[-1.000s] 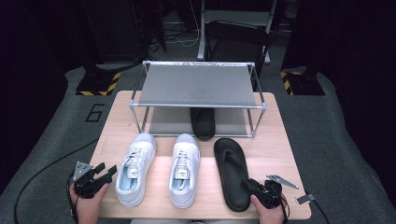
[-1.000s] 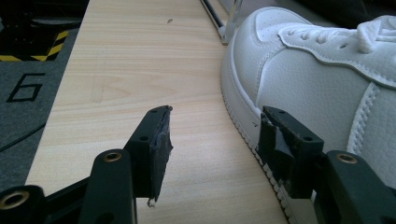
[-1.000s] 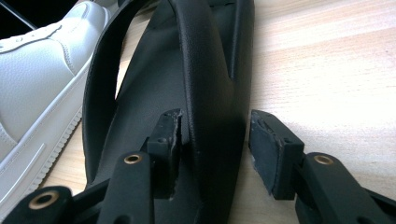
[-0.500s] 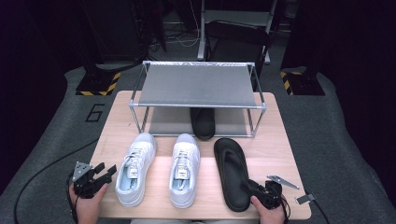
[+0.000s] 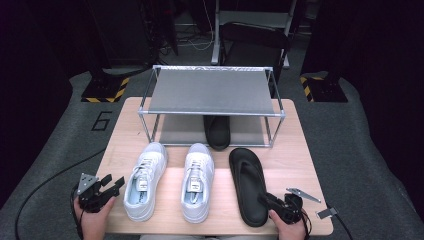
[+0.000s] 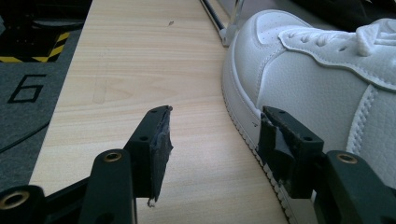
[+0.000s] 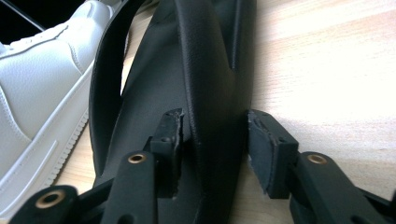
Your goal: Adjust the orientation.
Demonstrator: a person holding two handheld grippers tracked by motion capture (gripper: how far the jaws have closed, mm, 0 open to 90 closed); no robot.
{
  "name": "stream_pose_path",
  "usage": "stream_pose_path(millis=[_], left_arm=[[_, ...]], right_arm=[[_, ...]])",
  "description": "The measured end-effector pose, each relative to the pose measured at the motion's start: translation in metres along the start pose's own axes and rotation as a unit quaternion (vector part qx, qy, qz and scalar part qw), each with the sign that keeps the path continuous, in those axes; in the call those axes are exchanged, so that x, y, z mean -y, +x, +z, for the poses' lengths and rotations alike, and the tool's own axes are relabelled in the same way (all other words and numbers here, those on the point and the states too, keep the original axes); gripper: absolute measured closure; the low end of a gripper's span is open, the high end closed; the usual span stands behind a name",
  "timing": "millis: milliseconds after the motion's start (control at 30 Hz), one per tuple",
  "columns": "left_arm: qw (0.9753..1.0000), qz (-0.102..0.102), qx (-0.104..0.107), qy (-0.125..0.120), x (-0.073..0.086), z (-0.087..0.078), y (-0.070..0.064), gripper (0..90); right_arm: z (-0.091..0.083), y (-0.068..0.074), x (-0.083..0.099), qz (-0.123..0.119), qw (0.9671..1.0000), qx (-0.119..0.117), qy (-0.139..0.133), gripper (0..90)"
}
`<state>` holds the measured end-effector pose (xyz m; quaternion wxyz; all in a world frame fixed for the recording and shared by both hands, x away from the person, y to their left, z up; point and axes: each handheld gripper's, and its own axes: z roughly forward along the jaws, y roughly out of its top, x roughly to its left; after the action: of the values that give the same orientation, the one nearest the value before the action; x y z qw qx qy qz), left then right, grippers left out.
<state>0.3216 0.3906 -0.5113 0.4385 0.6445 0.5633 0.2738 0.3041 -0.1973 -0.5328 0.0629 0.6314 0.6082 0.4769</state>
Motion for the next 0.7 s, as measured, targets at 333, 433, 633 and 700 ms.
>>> stream_pose_path(millis=[333, 433, 633, 700], left_arm=[[1.0000, 0.001, -0.001, -0.002, -0.0002, -0.0001, 0.0001, 43.5], [1.0000, 0.001, -0.001, -0.004, -0.0001, -0.0002, 0.0005, 43.5], [0.9999, -0.001, -0.004, -0.011, 0.0001, 0.0001, 0.0004, 43.5], [0.9999, 0.000, -0.004, -0.011, 0.0001, 0.0000, 0.0004, 43.6]], right_arm=[[-0.0014, 0.0008, -0.0005, 0.019, 0.9998, 0.006, -0.005, 63.6], [-0.0019, 0.0004, 0.0004, 0.025, 0.9996, 0.007, -0.010, 64.4], [-0.0025, 0.0004, 0.0021, 0.038, 0.9991, 0.007, -0.015, 65.3], [-0.0028, 0.0015, 0.0024, 0.037, 0.9991, 0.008, -0.019, 65.6]])
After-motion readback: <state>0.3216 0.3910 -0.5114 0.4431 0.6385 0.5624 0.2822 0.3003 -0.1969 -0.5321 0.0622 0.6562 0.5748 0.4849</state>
